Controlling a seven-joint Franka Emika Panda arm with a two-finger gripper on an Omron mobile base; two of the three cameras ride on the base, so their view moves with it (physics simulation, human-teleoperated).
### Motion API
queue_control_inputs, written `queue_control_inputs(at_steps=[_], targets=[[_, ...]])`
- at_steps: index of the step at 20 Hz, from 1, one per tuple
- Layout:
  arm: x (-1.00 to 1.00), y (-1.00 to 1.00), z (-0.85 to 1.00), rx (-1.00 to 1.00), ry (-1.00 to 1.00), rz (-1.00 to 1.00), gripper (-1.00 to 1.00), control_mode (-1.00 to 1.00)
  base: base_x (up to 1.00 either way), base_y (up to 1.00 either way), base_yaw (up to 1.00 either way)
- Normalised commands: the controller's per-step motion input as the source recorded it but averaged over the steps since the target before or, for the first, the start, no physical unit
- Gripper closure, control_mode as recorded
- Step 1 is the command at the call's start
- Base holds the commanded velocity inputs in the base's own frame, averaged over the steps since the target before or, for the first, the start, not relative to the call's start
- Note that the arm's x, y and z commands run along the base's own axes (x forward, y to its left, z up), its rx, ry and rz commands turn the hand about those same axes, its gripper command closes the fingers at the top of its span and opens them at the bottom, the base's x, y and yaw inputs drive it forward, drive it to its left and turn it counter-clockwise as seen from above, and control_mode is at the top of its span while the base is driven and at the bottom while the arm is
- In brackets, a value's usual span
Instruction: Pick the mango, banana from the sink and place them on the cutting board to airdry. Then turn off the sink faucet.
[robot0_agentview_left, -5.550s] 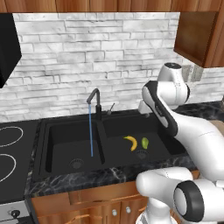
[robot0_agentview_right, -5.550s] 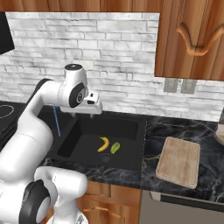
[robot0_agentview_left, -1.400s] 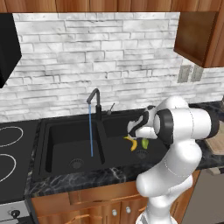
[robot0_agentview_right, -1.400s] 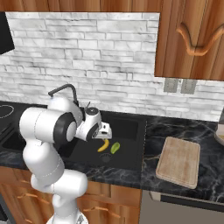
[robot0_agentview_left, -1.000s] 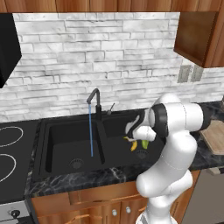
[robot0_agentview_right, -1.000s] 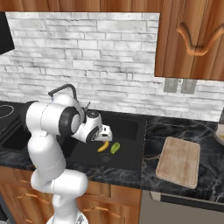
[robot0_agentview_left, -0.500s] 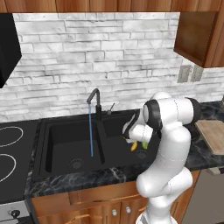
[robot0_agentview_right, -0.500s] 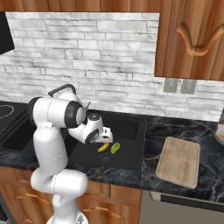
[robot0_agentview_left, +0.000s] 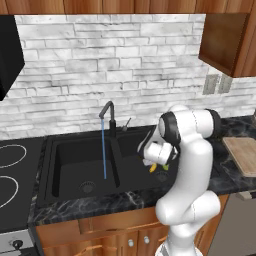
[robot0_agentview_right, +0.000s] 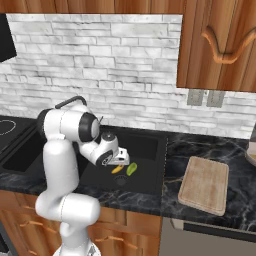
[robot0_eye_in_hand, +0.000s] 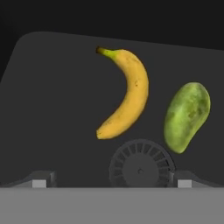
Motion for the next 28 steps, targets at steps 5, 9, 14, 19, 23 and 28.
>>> queue_control_inputs(at_steps=[5,9,14,19,23,28], targets=[[0.13,0.0,-0.17,0.0,0.0,0.0,-1.0,-1.0,0.0,0.0,0.0],[0.19,-0.04,-0.12,0.0,0.0,0.0,-1.0,-1.0,0.0,0.0,0.0],[0.2,-0.06,-0.14,0.0,0.0,0.0,-1.0,-1.0,0.0,0.0,0.0],[0.24,-0.01,-0.16,0.0,0.0,0.0,-1.0,-1.0,0.0,0.0,0.0],[0.26,0.0,-0.2,0.0,0.0,0.0,-1.0,-1.0,0.0,0.0,0.0],[0.27,0.0,-0.19,0.0,0.0,0.0,-1.0,-1.0,0.0,0.0,0.0]])
